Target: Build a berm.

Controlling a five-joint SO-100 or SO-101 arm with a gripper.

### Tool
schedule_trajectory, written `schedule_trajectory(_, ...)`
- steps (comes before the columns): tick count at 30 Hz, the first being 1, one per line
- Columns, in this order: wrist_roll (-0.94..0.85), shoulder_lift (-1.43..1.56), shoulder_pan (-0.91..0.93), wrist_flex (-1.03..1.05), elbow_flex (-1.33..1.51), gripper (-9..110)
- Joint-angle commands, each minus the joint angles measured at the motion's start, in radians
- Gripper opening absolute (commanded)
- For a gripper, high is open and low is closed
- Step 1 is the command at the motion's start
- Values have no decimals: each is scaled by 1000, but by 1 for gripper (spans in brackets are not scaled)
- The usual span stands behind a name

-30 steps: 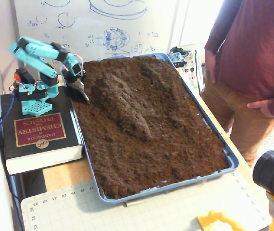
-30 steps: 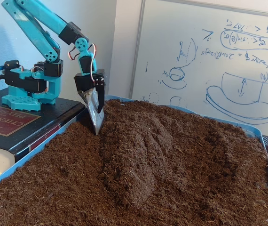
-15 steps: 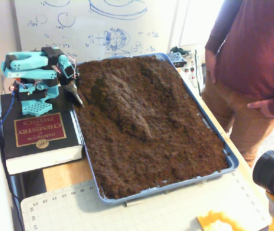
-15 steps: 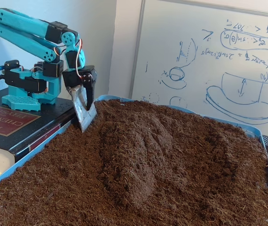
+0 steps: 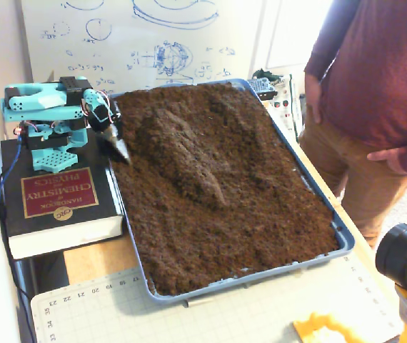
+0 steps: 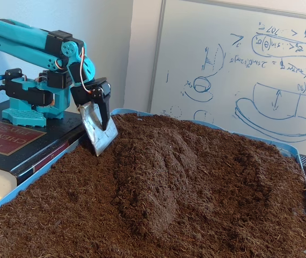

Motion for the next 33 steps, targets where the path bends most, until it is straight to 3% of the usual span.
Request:
schedule_trajectory(1,-9,-155,6,-106,-48,0)
schedule_trajectory(10,-77,-703,15,-400,-314,0)
schedule_trajectory(33,-61,-896,9,-411,-764,0)
